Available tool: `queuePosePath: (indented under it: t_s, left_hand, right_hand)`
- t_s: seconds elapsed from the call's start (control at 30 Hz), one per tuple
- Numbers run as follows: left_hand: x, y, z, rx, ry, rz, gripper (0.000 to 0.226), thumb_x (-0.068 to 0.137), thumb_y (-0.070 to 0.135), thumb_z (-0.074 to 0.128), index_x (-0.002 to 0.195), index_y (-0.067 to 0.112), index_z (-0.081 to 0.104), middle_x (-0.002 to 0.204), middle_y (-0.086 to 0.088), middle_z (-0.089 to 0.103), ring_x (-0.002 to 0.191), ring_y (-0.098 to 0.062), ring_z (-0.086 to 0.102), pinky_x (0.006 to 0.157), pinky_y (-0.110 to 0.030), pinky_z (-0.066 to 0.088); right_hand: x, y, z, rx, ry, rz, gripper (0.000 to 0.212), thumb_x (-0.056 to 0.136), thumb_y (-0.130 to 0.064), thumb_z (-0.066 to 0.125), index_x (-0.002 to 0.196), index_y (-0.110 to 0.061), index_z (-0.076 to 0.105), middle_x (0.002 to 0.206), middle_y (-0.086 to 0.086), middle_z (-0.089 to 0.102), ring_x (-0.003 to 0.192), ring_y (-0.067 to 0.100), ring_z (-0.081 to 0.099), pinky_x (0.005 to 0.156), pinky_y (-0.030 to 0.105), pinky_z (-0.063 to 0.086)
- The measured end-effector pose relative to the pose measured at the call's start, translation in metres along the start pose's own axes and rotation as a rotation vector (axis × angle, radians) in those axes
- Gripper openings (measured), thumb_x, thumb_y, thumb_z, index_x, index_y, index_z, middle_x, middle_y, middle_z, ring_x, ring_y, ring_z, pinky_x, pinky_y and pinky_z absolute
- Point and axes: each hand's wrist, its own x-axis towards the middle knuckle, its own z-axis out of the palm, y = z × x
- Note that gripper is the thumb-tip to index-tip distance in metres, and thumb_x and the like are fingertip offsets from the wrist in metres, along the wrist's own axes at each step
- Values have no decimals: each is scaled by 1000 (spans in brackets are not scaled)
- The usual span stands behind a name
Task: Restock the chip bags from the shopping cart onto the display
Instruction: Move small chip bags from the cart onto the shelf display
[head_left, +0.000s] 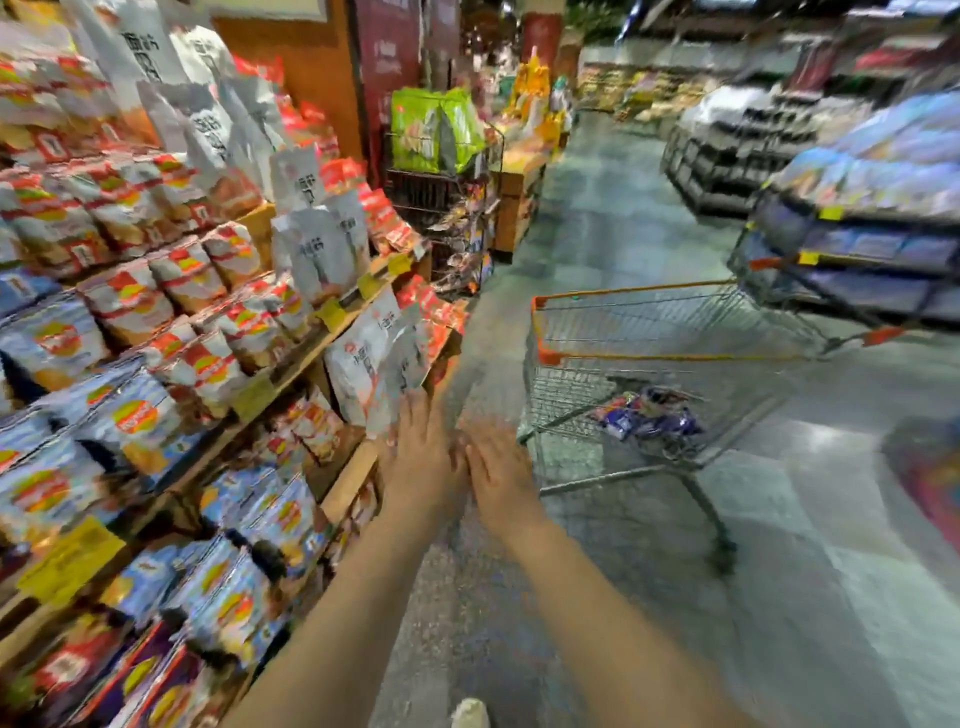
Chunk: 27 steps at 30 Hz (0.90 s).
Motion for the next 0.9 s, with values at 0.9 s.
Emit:
queuePosePath:
  t_s: [0.9]
  left_hand:
    - [260,396,201,-132,-121,580,70,101,42,22,139,19,-31,142,5,-42,129,-14,-42,107,-44,-25]
  right_hand:
    - [151,351,-317,-464,302,343,53,91,-58,6,131,-45,-26,154,-5,-28,135,12,-35,113,40,-19]
